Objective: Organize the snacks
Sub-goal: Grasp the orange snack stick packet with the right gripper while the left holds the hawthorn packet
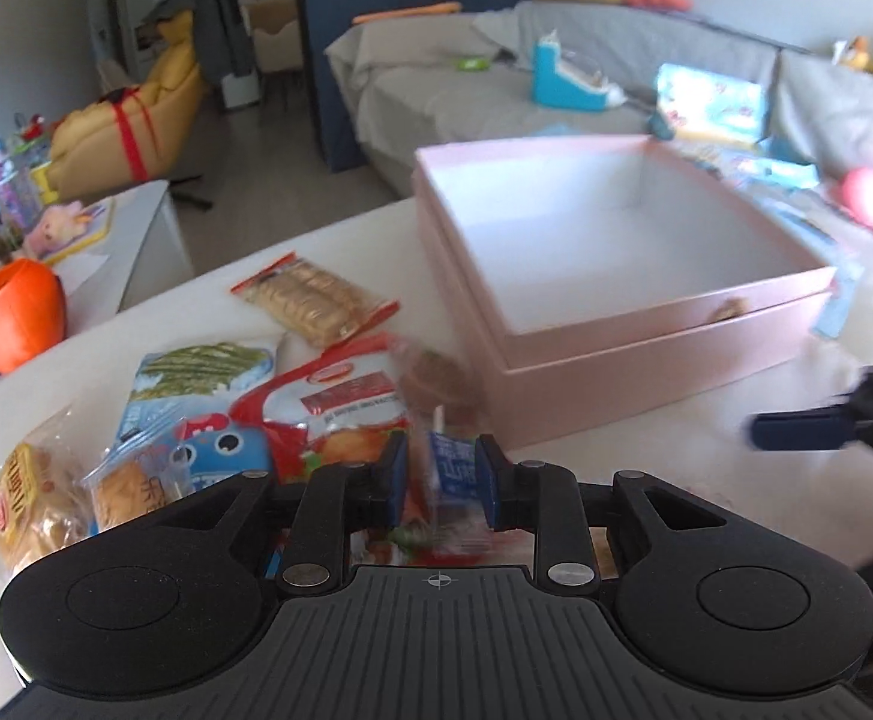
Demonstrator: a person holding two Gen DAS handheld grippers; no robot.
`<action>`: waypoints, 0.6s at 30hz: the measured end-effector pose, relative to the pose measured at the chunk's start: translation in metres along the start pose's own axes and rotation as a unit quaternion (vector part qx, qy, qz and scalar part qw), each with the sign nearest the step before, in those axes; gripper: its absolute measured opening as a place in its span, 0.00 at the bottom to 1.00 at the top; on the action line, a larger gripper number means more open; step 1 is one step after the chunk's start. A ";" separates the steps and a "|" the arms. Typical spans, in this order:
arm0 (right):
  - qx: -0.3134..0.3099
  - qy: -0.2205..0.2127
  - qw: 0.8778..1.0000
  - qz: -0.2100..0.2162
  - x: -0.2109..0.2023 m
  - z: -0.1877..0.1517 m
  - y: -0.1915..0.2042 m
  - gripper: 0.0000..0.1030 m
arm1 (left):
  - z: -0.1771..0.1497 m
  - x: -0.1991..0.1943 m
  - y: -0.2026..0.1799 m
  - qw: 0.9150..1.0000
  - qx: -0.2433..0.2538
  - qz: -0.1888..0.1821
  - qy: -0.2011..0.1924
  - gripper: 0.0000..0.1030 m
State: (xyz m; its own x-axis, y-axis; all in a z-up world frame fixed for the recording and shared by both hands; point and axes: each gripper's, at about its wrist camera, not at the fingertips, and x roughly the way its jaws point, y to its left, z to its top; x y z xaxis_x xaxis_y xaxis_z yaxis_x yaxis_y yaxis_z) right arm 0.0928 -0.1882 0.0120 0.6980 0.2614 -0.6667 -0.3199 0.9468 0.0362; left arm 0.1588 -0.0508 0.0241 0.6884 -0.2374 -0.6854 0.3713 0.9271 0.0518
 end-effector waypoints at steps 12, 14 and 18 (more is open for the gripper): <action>0.012 -0.001 1.000 -0.006 0.000 -0.013 -0.017 0.85 | -0.011 -0.012 0.051 0.998 -0.044 0.041 -0.001 0.24; 0.010 0.000 1.000 -0.008 0.001 -0.012 -0.016 0.86 | -0.008 -0.019 0.059 0.997 -0.070 -0.014 -0.013 0.26; 0.006 0.001 1.000 -0.013 0.002 -0.012 -0.013 0.86 | 0.010 -0.012 0.052 0.998 -0.046 -0.037 -0.010 0.27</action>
State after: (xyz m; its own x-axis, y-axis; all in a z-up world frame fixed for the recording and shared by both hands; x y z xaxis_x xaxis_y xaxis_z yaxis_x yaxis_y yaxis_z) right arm 0.0905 -0.2024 0.0013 0.7050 0.2374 -0.6683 -0.2951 0.9551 0.0280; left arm 0.1759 -0.0023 0.0424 0.6738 -0.3114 -0.6701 0.3637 0.9292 -0.0661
